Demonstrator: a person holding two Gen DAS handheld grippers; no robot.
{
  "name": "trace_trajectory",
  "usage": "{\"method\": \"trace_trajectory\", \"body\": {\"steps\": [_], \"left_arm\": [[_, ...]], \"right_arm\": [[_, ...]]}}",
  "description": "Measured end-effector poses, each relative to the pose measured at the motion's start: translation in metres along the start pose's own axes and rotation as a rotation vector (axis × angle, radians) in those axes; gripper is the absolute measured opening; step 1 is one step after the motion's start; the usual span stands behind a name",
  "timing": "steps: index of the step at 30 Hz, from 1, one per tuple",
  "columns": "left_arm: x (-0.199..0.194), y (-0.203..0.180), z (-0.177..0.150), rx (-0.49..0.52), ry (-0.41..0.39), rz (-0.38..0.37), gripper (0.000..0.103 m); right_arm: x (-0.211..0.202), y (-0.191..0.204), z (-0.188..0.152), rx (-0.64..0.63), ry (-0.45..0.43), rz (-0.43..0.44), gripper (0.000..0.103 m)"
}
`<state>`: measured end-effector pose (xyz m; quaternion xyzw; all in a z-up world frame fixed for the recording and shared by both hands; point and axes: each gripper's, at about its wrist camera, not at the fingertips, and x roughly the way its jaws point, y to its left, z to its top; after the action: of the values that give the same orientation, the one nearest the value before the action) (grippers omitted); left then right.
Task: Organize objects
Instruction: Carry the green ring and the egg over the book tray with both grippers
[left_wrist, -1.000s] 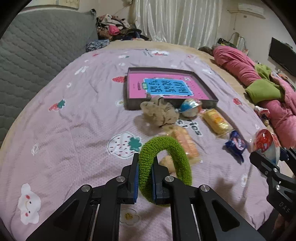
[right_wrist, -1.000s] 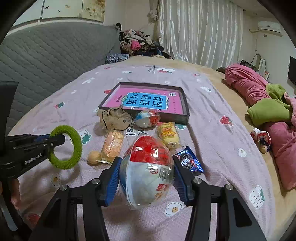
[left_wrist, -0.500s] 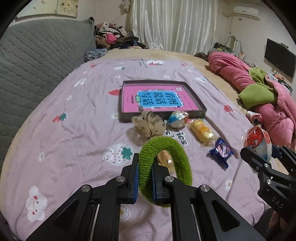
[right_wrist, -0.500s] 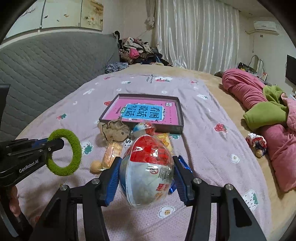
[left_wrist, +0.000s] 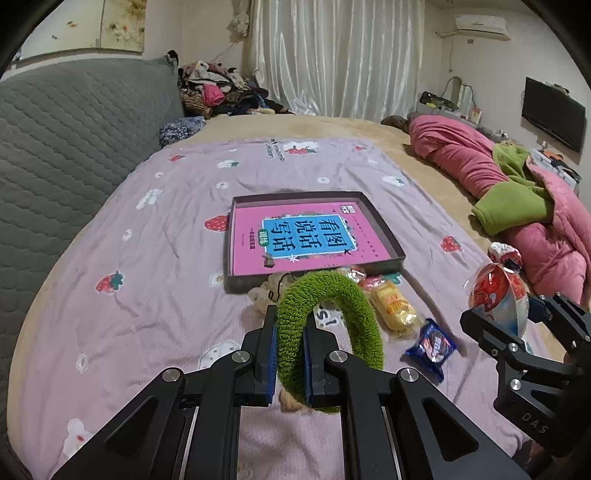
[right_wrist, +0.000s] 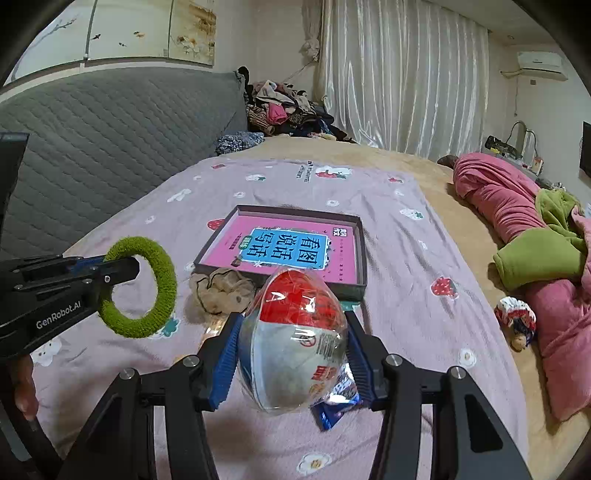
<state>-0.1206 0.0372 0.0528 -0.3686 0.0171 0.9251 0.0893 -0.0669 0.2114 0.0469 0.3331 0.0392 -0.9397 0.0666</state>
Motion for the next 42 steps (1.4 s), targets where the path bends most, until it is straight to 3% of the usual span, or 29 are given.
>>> {"method": "trace_trajectory", "body": {"steps": [28,42], "left_arm": [[0.109,0.009,0.1,-0.001,0.011,0.026,0.011],[0.189,0.025,0.135,-0.022,0.072,0.01,0.011]], "right_arm": [[0.1,-0.038,0.092,-0.02,-0.018,0.011,0.053],[0.176,-0.047,0.128,-0.081,0.061,0.03,0.054]]}}
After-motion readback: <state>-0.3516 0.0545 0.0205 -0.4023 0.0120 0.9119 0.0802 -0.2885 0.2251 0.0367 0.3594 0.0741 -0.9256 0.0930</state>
